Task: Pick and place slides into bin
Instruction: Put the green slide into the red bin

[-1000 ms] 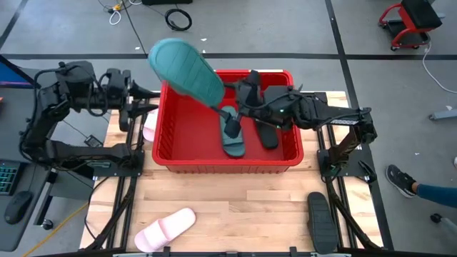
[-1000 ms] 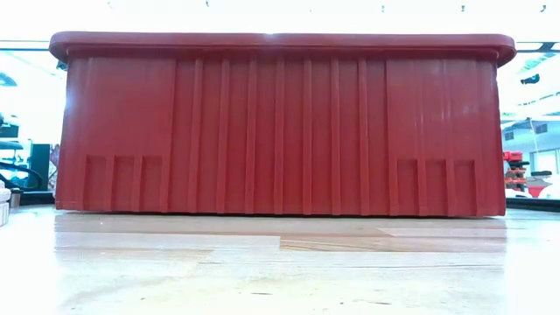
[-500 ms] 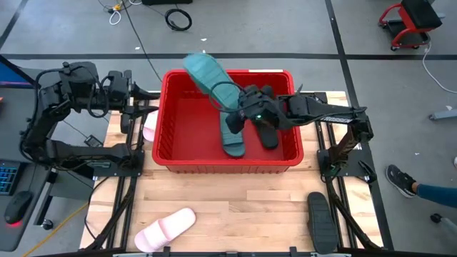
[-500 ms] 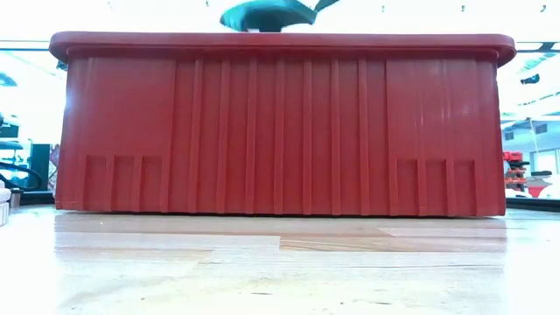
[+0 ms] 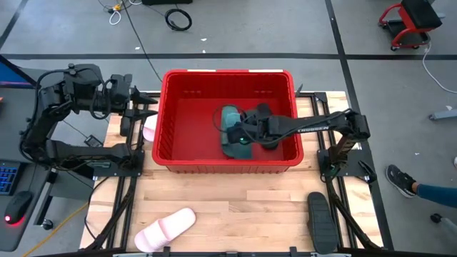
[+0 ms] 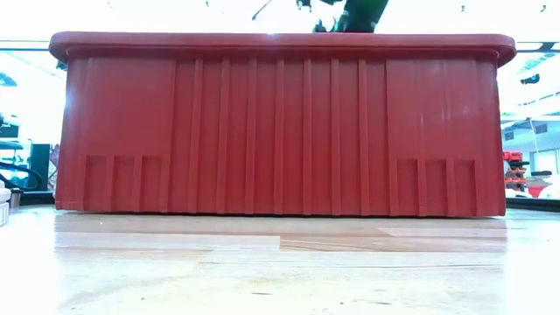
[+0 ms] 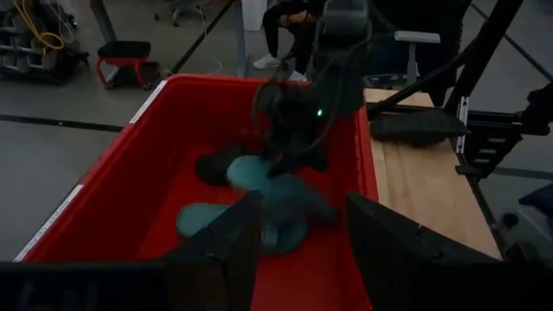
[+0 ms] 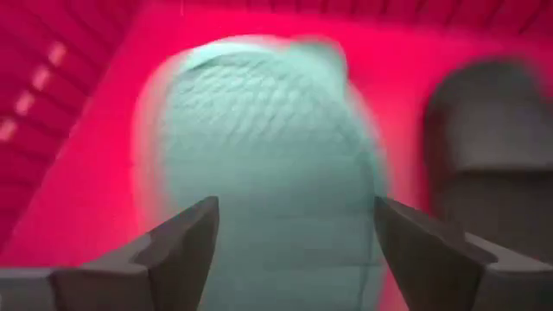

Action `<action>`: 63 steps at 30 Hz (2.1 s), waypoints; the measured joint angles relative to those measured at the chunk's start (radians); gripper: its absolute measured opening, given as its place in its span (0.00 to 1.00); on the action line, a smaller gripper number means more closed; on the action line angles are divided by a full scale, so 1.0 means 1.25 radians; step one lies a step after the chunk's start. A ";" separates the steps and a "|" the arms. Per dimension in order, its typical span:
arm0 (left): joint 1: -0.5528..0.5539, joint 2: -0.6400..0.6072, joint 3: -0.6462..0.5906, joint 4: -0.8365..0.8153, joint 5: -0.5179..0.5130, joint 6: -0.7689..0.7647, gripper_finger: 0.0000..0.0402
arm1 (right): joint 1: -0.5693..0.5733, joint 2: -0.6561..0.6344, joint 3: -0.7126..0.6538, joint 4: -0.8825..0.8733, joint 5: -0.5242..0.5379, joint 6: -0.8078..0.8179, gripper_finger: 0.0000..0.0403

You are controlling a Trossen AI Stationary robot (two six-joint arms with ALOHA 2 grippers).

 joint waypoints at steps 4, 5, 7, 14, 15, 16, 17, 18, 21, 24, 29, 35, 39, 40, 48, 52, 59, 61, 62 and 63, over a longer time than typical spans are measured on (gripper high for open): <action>0.000 0.000 0.000 -0.004 0.000 0.001 0.43 | -0.005 0.000 -0.051 0.063 -0.086 -0.004 0.72; 0.000 0.000 0.000 -0.008 0.000 0.001 0.43 | -0.005 0.000 -0.056 0.079 -0.093 -0.012 0.70; 0.000 0.000 0.000 -0.007 0.000 0.001 0.42 | -0.003 0.000 -0.056 0.073 -0.100 -0.027 0.69; 0.000 -0.003 0.000 -0.011 0.001 0.000 0.41 | -0.005 0.000 -0.024 0.093 -0.133 -0.097 0.73; 0.000 -0.006 0.000 -0.012 0.003 -0.001 0.41 | -0.005 0.000 -0.017 0.097 -0.145 -0.106 0.75; 0.000 -0.007 0.000 -0.012 0.004 -0.003 0.41 | -0.005 0.000 -0.010 0.098 -0.153 -0.110 0.78; -0.001 -0.011 0.000 -0.012 0.007 -0.008 0.41 | -0.008 0.000 -0.004 0.097 -0.161 -0.114 0.81; -0.001 -0.012 0.000 -0.012 0.013 -0.017 0.40 | -0.011 0.000 0.003 0.095 -0.177 -0.120 0.84; -0.001 -0.011 0.000 -0.011 0.028 -0.048 0.40 | -0.038 -0.003 0.028 0.074 -0.244 -0.144 0.93; -0.001 -0.008 -0.025 0.015 0.031 -0.089 0.40 | -0.079 -0.025 0.034 0.036 -0.332 -0.148 0.98; -0.001 -0.012 -0.152 0.111 0.030 -0.152 0.40 | -0.125 -0.095 0.034 -0.138 -0.341 -0.152 0.95; -0.003 0.005 -0.320 0.301 0.030 -0.217 0.40 | -0.167 -0.139 0.034 -0.329 -0.317 -0.154 0.92; -0.003 0.030 -0.378 0.413 0.030 -0.259 0.39 | -0.185 -0.119 0.034 -0.323 -0.351 -0.210 0.92; -0.003 0.037 -0.385 0.436 0.030 -0.265 0.39 | -0.189 -0.105 0.034 -0.324 -0.359 -0.222 0.92; 0.003 0.069 -0.391 0.543 0.030 -0.294 0.36 | -0.218 -0.002 0.033 -0.331 -0.407 -0.284 0.89; 0.020 0.069 -0.391 0.562 0.011 -0.300 0.35 | -0.250 0.026 0.029 -0.357 -0.432 -0.343 0.85; 0.053 0.069 -0.391 0.598 -0.003 -0.315 0.32 | -0.282 0.026 -0.036 -0.323 -0.477 -0.379 0.77; 0.062 0.068 -0.391 0.605 -0.003 -0.286 0.32 | -0.282 0.026 -0.065 -0.276 -0.502 -0.377 0.75; 0.068 0.068 -0.391 0.609 -0.002 -0.275 0.32 | -0.283 0.026 -0.080 -0.249 -0.522 -0.373 0.74; 0.076 0.069 -0.390 0.610 -0.002 -0.273 0.32 | -0.284 0.026 -0.090 -0.228 -0.541 -0.366 0.73</action>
